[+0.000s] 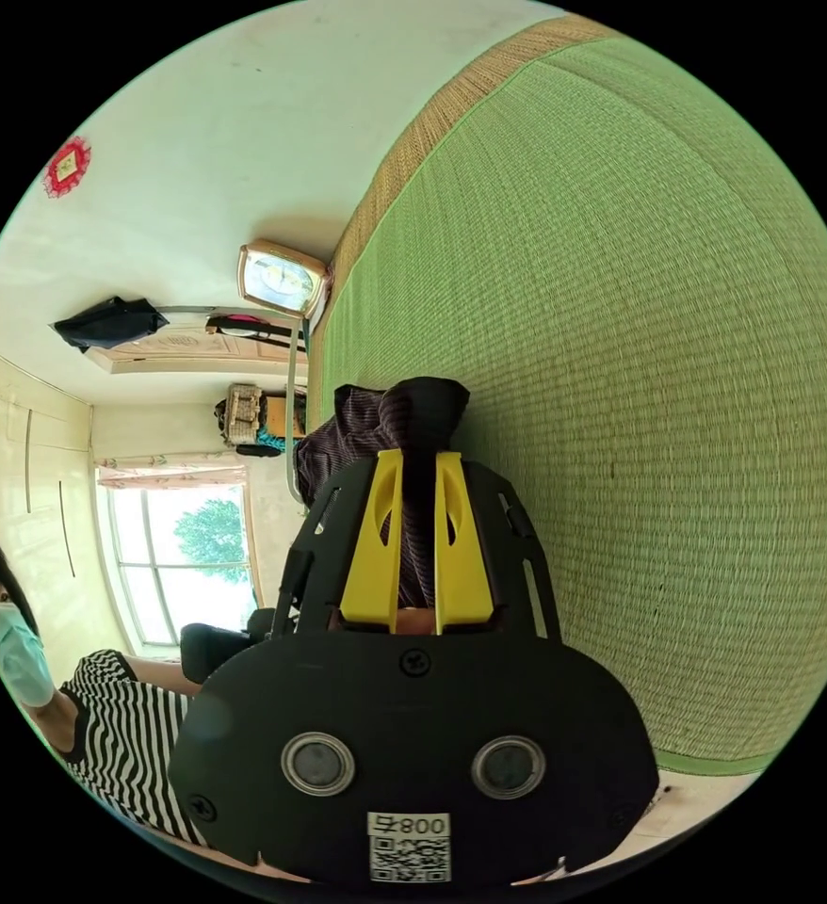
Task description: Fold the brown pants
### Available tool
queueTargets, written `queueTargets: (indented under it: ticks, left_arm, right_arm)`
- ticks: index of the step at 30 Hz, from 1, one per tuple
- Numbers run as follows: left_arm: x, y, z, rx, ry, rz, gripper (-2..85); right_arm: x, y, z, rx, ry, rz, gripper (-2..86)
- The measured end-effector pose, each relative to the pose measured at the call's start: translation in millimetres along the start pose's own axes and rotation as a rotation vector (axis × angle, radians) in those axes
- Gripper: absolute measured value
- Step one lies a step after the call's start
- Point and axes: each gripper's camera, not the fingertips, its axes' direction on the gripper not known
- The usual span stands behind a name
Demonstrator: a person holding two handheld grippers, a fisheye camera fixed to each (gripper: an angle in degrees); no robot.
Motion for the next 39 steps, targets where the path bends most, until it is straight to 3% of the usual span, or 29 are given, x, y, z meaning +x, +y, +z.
queueTargets:
  ticks: [6,18,27,32,39]
  left_arm:
    - [-7.7,7.6,-70.1,0.085,0.082,0.009,5.3]
    - [-56.6,63.7,-234.6,0.339,0.418,0.021,5.3]
    - [-182.4,194.4,-381.6,0.598,0.534,-0.169,5.4]
    - [-274.0,298.2,-453.8,0.744,0.561,-0.347,5.4]
    - [-373.4,417.9,-515.4,0.816,0.542,-0.562,5.5]
  right_arm:
    - [-14.7,4.6,-10.4,0.038,-0.027,-0.025,5.1]
    - [-66.5,60.5,-31.2,0.242,-0.015,0.026,4.6]
    - [-188.0,31.8,82.3,0.167,0.033,-0.104,4.9]
    - [-249.1,6.8,193.1,0.102,0.051,-0.141,5.0]
    - [-294.5,-21.3,346.4,0.009,0.109,-0.122,5.1]
